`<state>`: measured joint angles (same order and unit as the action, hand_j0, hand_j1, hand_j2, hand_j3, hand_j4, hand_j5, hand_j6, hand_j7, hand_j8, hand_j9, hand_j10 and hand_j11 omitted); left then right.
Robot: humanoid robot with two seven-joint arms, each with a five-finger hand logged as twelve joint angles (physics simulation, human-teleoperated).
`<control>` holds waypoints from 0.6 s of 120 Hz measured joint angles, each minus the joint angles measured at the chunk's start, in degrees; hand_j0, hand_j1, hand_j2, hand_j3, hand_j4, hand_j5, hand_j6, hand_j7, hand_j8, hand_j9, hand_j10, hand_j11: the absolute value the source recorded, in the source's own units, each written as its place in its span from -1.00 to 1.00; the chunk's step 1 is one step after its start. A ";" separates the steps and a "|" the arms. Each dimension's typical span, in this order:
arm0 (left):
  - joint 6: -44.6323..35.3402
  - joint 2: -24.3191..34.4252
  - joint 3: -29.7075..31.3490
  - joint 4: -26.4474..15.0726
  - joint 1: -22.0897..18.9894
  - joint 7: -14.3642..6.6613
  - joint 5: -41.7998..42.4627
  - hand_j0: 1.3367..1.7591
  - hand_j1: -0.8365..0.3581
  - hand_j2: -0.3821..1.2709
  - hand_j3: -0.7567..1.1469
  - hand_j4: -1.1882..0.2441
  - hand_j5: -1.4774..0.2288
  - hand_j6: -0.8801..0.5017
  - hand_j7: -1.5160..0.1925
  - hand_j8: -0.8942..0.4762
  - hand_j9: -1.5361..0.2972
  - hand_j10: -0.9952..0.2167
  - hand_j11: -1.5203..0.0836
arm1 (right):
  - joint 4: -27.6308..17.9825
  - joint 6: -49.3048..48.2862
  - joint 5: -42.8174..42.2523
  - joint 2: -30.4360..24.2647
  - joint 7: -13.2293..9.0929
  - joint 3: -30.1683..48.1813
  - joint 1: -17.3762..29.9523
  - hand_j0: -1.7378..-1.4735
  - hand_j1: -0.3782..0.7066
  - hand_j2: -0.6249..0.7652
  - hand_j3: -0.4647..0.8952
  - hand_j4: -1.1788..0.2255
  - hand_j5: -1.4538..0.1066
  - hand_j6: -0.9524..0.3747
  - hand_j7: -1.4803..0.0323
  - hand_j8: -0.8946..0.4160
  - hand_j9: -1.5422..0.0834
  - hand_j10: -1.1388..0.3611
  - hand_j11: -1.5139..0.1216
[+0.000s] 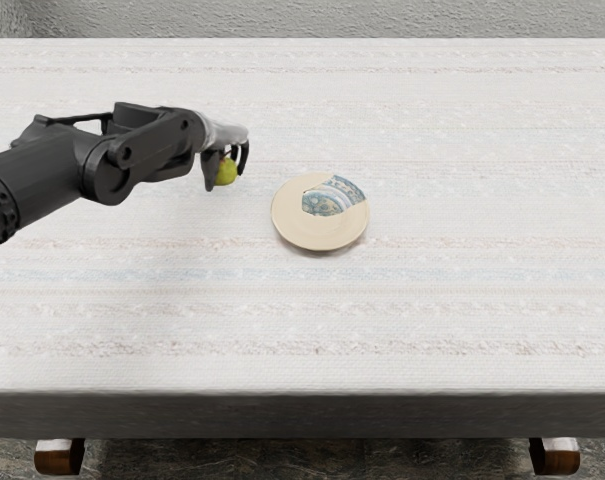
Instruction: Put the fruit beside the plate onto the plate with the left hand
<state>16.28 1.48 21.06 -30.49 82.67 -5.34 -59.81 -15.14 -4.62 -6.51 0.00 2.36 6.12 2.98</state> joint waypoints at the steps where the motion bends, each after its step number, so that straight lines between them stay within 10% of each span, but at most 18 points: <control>1: -0.01 0.01 -0.02 -0.29 0.10 -0.12 0.00 0.50 -0.18 -0.13 -0.21 -0.17 -0.45 -0.26 -0.36 -0.36 -0.40 -0.55 -0.33 | 0.01 0.00 0.00 0.00 0.00 0.00 0.00 -0.40 -0.87 -0.11 -0.32 0.63 0.81 0.39 0.90 0.32 0.84 0.48 0.80; 72: -0.05 3.44 -4.39 -15.05 4.49 -6.59 0.08 0.49 -0.20 -0.12 -0.21 -0.12 -0.51 -0.23 -0.40 -0.32 -0.44 -0.58 -0.38 | 0.06 0.01 0.00 0.00 0.06 0.00 0.03 -0.40 -0.87 -0.11 -0.32 0.63 0.81 0.39 0.90 0.32 0.84 0.48 0.80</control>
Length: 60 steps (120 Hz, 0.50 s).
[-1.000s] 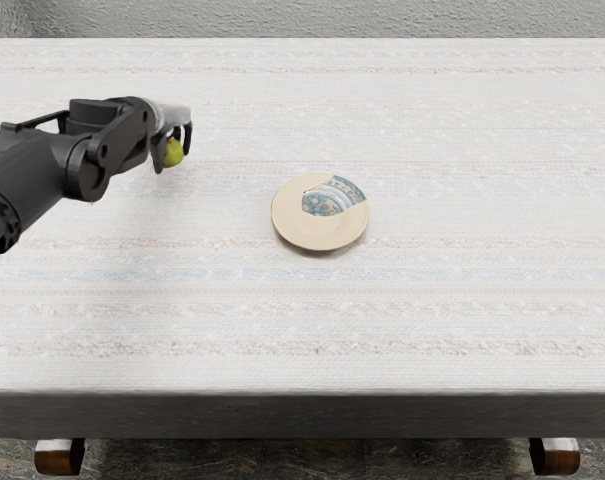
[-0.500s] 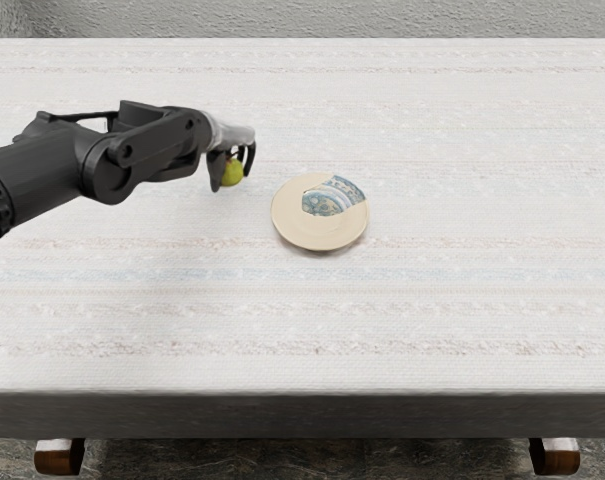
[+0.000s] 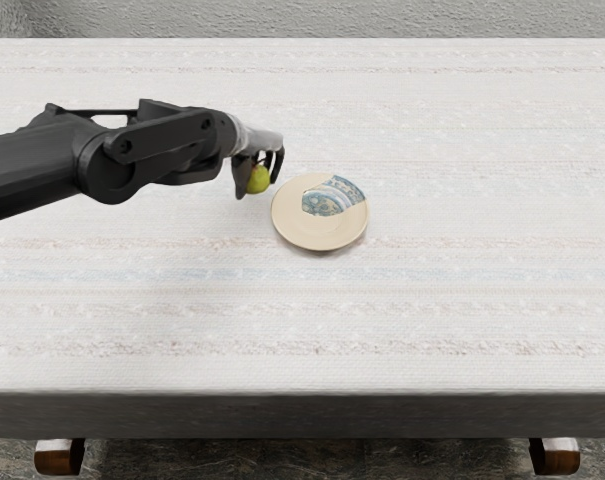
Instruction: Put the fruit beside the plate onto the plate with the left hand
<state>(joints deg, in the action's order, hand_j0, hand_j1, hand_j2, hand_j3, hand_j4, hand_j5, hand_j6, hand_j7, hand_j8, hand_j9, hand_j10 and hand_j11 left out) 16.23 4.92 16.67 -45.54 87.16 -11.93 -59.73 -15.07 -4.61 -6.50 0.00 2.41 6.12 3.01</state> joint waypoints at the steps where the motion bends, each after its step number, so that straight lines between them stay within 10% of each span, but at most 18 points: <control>1: 0.00 0.00 -0.04 -0.03 0.09 -0.01 0.03 0.49 -0.20 -0.12 -0.21 -0.12 -0.51 -0.23 -0.40 -0.32 -0.44 -0.58 -0.38 | 0.00 0.00 0.00 0.00 0.00 0.00 0.00 -0.40 -0.87 -0.11 -0.32 0.63 0.81 0.39 0.90 0.32 0.84 0.48 0.80; 60: -0.07 -4.92 -0.78 0.69 0.77 -0.10 2.77 0.49 -0.16 -0.15 -0.21 -0.15 -0.50 -0.25 -0.40 -0.34 -0.44 -0.58 -0.38 | 0.13 -0.01 0.00 0.00 0.05 0.03 0.00 -0.40 -0.87 -0.11 -0.32 0.63 0.81 0.39 0.90 0.32 0.84 0.48 0.80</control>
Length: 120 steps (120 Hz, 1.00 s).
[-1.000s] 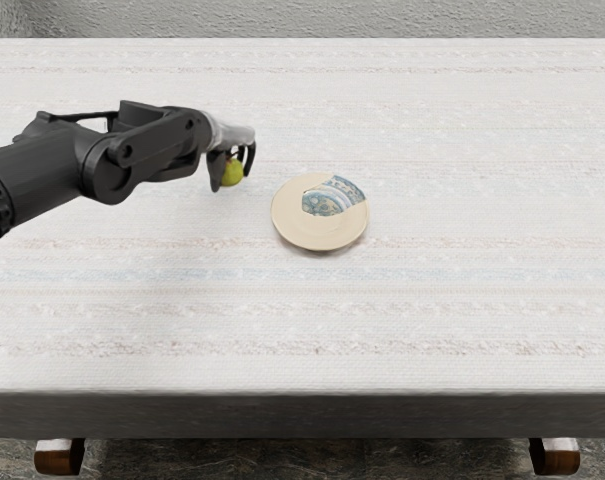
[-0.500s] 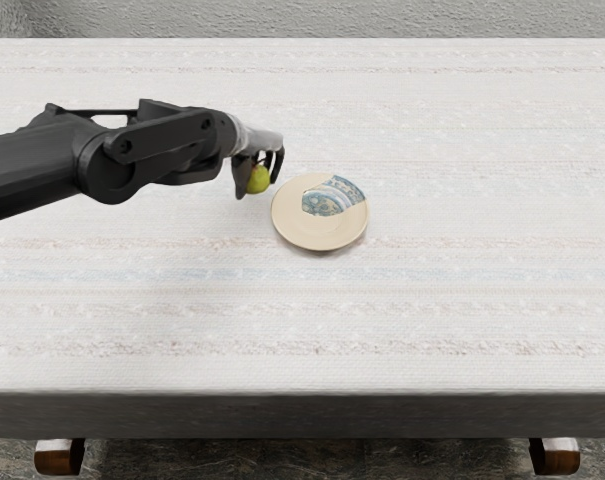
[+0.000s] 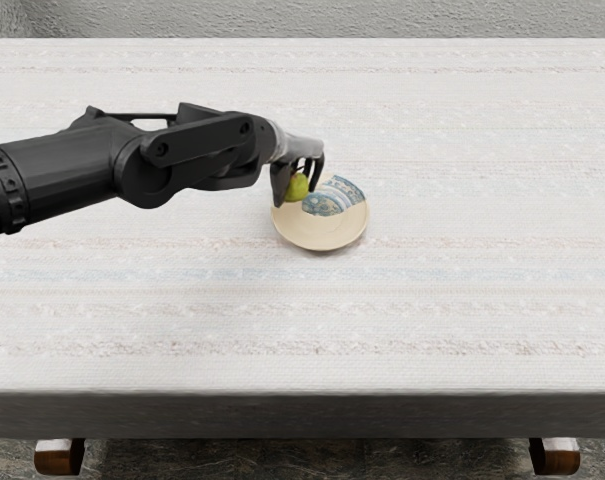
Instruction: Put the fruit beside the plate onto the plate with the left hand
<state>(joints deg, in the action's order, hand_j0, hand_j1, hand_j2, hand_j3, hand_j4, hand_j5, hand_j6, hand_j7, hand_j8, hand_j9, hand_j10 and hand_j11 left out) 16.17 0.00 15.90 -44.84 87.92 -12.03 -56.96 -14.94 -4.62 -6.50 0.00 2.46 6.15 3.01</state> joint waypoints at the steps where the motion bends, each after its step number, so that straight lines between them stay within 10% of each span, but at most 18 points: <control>1: 0.01 0.00 0.01 0.06 -0.01 0.00 0.01 0.49 -0.16 -0.15 -0.21 -0.15 -0.50 -0.25 -0.40 -0.34 -0.44 -0.58 -0.38 | 0.00 0.00 0.00 0.00 0.00 0.00 0.00 -0.40 -0.87 -0.11 -0.32 0.63 0.81 0.39 0.90 0.32 0.84 0.48 0.80; 99: -0.63 0.00 0.29 -0.30 -0.74 3.25 -2.06 0.49 -0.14 -0.17 -0.21 -0.18 -0.46 -0.27 -0.39 -0.36 -0.42 -0.57 -0.37 | 0.10 0.04 0.00 0.00 0.06 -0.03 0.05 -0.40 -0.87 -0.11 -0.32 0.63 0.81 0.39 0.90 0.32 0.84 0.47 0.80; 120: -3.36 0.00 0.14 -0.01 -2.40 3.12 -1.29 0.51 0.36 -0.36 -0.21 0.18 0.10 -0.07 0.16 -0.09 0.10 0.00 0.23 | 0.09 0.04 0.00 0.00 0.01 0.00 -0.01 -0.40 -0.87 -0.11 -0.32 0.63 0.81 0.39 0.90 0.32 0.84 0.47 0.80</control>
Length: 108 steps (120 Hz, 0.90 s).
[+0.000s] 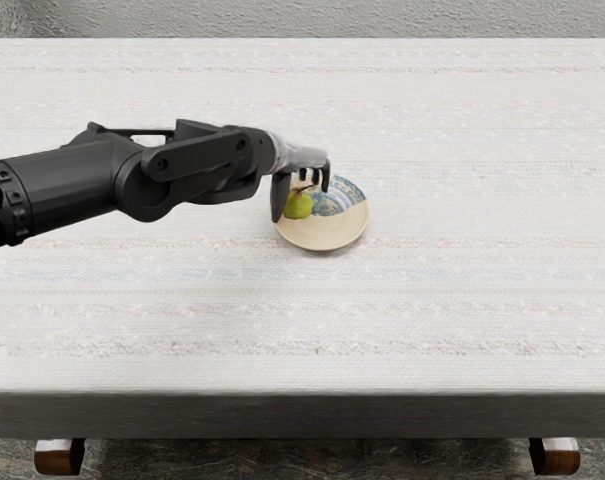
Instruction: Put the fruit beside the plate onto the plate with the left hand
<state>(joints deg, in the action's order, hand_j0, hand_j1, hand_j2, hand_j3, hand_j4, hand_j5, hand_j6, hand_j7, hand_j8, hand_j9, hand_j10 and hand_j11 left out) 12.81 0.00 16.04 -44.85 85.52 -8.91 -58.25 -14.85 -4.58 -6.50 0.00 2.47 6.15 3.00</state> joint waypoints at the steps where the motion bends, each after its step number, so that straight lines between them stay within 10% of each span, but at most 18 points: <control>1: -0.11 0.00 0.00 0.00 0.00 0.00 0.03 0.51 0.39 -0.37 -0.21 0.20 0.13 -0.05 0.18 -0.07 0.12 0.03 0.26 | 0.00 0.00 0.00 0.00 0.00 0.00 0.00 -0.40 -0.87 -0.11 -0.32 0.63 0.81 0.39 0.90 0.32 0.84 0.47 0.80; 36: -1.07 0.00 -0.23 0.00 -0.26 -0.06 1.46 0.52 0.84 -0.50 -0.21 0.55 0.59 0.19 0.63 0.21 0.54 0.49 0.74 | 0.00 -0.02 0.00 0.00 -0.06 -0.07 -0.01 -0.40 -0.87 -0.11 -0.32 0.63 0.81 0.39 0.90 0.32 0.84 0.47 0.80; 72: 2.90 0.62 -2.53 -0.19 -0.10 -0.08 20.62 0.52 0.95 -0.53 -0.20 0.63 0.70 0.25 0.74 0.28 0.65 0.61 0.86 | 0.01 -0.02 -0.02 0.00 -0.25 -0.17 -0.01 -0.40 -0.87 -0.11 -0.32 0.63 0.81 0.39 0.90 0.32 0.84 0.47 0.80; 108: 14.55 13.88 -10.06 -3.50 -3.88 -0.22 27.68 0.52 0.98 -0.54 -0.20 0.65 0.72 0.27 0.77 0.30 0.67 0.63 0.89 | 0.08 -0.05 -0.08 0.00 -0.50 -0.28 -0.08 -0.40 -0.87 -0.11 -0.32 0.63 0.81 0.39 0.90 0.32 0.84 0.47 0.80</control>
<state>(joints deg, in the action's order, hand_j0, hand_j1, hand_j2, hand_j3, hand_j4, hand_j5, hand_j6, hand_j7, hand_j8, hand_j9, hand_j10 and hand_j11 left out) 27.36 13.88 5.97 -48.36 81.64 -9.13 -30.57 -14.77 -4.63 -6.59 0.00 1.97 5.87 2.92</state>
